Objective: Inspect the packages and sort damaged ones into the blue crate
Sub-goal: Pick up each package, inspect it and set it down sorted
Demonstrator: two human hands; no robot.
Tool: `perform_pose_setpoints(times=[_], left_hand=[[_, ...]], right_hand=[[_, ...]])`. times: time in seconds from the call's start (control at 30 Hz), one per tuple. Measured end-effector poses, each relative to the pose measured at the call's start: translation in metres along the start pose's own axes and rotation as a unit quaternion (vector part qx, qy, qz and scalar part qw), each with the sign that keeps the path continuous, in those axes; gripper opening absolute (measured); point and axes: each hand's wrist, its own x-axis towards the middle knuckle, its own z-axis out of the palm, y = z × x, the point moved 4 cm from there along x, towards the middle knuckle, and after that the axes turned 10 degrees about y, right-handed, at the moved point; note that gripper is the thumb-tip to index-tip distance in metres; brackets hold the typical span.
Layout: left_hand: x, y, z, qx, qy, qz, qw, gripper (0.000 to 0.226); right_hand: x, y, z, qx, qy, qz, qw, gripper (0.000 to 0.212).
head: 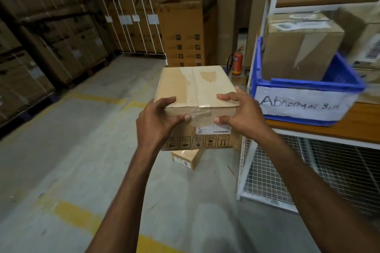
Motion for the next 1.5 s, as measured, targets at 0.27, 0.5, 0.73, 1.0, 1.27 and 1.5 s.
perform_pose_setpoints(times=[0.27, 0.5, 0.73, 1.0, 1.27, 1.5], left_hand=[[-0.107, 0.117, 0.01, 0.03, 0.009, 0.003, 1.0, 0.073], [-0.18, 0.206, 0.04, 0.011, 0.011, 0.007, 1.0, 0.071], [-0.195, 0.282, 0.09, -0.007, -0.054, 0.084, 0.995, 0.078], [-0.225, 0.363, 0.172, -0.07, -0.097, 0.098, 0.988, 0.074], [-0.241, 0.436, 0.239, -0.069, -0.051, 0.104, 0.991, 0.065], [-0.238, 0.487, 0.256, -0.06, -0.054, 0.142, 0.987, 0.064]], right_hand=[[-0.059, 0.033, -0.145, 0.028, -0.012, -0.043, 0.999, 0.07], [-0.107, 0.074, -0.263, 0.06, 0.026, 0.006, 0.998, 0.068], [-0.142, 0.108, -0.356, 0.056, 0.117, 0.04, 0.991, 0.067], [-0.156, 0.163, -0.463, 0.043, 0.177, 0.063, 0.981, 0.06], [-0.119, 0.231, -0.537, 0.073, 0.174, 0.077, 0.979, 0.061], [-0.096, 0.248, -0.59, 0.071, 0.15, 0.06, 0.984, 0.059]])
